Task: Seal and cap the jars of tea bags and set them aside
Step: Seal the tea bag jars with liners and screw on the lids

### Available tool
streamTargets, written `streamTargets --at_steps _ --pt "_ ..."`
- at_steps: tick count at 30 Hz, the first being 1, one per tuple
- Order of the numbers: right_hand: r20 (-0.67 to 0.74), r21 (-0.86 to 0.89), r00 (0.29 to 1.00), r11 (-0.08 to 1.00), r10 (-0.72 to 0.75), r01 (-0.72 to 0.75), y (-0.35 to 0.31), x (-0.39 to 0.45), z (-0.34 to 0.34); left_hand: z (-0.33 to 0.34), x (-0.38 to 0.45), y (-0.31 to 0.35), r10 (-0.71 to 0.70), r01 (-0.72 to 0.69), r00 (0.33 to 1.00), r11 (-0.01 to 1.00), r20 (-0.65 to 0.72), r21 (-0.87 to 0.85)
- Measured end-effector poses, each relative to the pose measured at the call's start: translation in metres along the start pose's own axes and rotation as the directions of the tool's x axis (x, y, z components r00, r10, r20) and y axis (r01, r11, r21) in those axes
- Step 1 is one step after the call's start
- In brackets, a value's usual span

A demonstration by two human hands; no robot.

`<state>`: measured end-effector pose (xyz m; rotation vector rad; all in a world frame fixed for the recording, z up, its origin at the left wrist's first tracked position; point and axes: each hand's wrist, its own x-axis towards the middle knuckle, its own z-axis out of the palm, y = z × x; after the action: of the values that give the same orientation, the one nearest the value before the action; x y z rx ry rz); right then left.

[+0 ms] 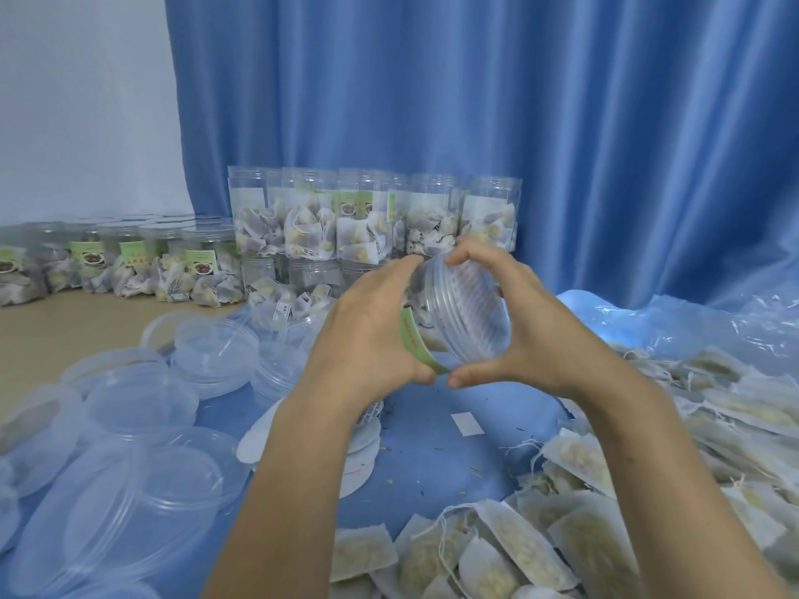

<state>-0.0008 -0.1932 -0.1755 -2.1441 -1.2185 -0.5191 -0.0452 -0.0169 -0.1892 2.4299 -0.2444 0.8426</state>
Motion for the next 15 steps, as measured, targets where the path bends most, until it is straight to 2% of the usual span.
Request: streamTargets --at_steps 2,5,7,9,12,15 --pt "-0.035 -0.017 0.999 1.000 -0.002 0.001 -0.004 0.000 0.001 -0.002 0.000 0.000 -0.005 0.005 1.000 1.000 -0.006 -0.012" --pt "-0.141 0.087 0.967 0.976 0.211 -0.200 -0.012 0.000 0.004 -0.004 -0.001 0.001 0.062 -0.062 0.998 0.997 -0.018 0.036" --pt "-0.128 0.146 0.930 0.934 0.345 -0.326 -0.014 0.000 0.005 -0.005 -0.001 0.003 0.110 -0.109 0.994 0.991 -0.006 0.082" --pt "-0.069 0.209 0.917 0.905 0.392 -0.371 -0.012 -0.001 0.002 -0.004 0.000 0.004 0.129 -0.129 0.992 0.987 0.005 0.098" --pt "0.000 0.318 0.931 0.882 0.366 -0.347 -0.009 -0.004 -0.005 -0.005 0.000 0.002 0.121 -0.121 0.993 0.989 0.002 0.081" --pt "0.031 0.223 0.981 0.956 0.190 -0.192 -0.008 -0.005 -0.007 -0.006 -0.001 0.000 0.086 -0.085 0.996 0.995 -0.007 0.055"
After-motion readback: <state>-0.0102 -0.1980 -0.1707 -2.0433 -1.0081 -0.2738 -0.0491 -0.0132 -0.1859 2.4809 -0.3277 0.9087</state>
